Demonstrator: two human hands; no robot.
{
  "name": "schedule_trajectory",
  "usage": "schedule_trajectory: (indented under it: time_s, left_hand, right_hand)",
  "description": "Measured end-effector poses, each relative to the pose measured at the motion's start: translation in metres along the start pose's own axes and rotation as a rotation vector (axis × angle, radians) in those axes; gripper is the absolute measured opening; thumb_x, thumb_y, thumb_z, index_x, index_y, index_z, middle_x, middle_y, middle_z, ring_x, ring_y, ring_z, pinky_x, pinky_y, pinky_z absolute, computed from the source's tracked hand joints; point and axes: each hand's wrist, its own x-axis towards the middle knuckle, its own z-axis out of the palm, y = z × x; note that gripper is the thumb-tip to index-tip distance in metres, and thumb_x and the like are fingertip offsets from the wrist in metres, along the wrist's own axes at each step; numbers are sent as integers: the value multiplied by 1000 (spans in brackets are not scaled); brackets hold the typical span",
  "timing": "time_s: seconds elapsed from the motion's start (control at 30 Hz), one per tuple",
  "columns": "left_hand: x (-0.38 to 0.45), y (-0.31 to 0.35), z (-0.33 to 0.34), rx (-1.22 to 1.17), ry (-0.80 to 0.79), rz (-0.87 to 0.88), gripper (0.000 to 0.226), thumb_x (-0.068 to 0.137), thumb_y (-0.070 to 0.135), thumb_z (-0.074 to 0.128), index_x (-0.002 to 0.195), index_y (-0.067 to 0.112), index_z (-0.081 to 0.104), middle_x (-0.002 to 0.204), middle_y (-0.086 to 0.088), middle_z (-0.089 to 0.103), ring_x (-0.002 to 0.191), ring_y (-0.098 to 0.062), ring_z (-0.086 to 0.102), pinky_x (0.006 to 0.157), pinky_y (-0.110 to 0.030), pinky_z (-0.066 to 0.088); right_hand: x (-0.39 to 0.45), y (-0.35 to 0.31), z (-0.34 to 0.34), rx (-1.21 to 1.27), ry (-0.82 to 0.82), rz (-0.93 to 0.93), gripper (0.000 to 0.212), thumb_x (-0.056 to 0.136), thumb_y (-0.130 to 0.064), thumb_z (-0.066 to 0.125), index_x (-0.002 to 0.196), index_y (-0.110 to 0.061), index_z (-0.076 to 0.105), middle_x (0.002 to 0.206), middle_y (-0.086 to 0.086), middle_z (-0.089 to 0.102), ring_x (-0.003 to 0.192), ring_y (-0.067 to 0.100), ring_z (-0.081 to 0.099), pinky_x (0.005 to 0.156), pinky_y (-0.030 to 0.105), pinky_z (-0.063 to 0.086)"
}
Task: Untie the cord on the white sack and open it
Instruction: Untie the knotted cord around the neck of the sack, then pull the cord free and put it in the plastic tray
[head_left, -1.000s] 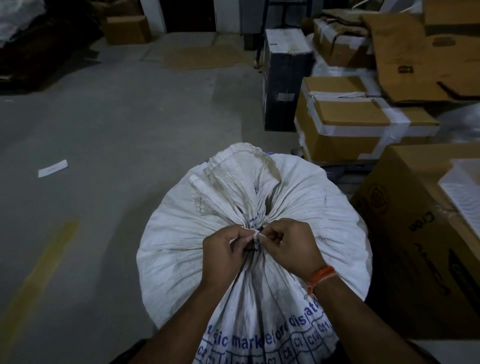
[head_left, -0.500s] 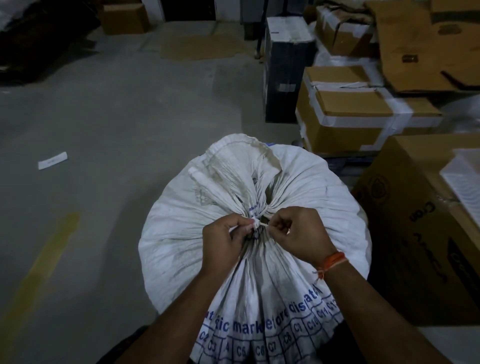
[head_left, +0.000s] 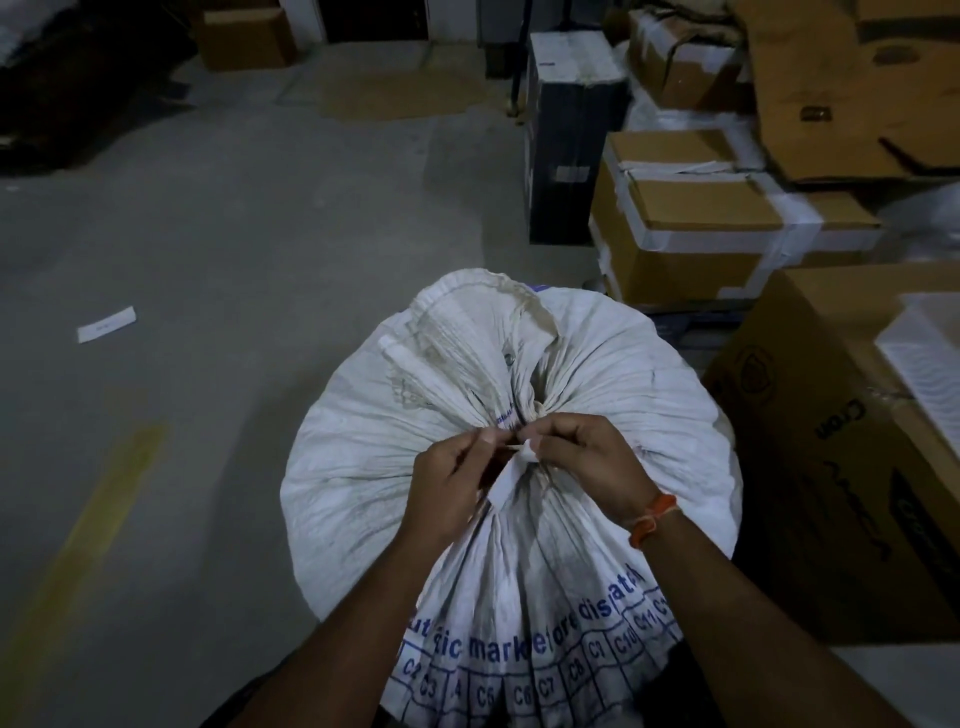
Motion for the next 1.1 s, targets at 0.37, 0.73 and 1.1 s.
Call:
schedule_trajectory:
  time_s: [0.37,0.73,1.1]
  left_hand:
    - [-12,61,16,599,284,359,13,88,26,72,97,29,81,80,4,73,79,-14,67,76,-28,53]
    - [35,105,68,820,-238,400,31,92,13,65,120,20,76,144,-10,60,130,-32,56,111,-29,39]
    - [39,193,130,614,-384,511,25,95,14,68,117,21,79,108,3,82,98,-3,73,90,-9,49]
  right_hand:
    - [-43,-56,-88,-68,470,13,15,76,5,76,88,-3,74,73,18,75,57,15,70,57,28,56]
    - [-77,-79,-129,-349,558,-74,2,79,-13,78,79,-15,80,73,-1,77,67,16,71,64,33,58]
    - [-130,-102,-203,-424,732,-44,7,77,-30,80,84,-28,79,66,-3,75,64,5,69,63,29,56]
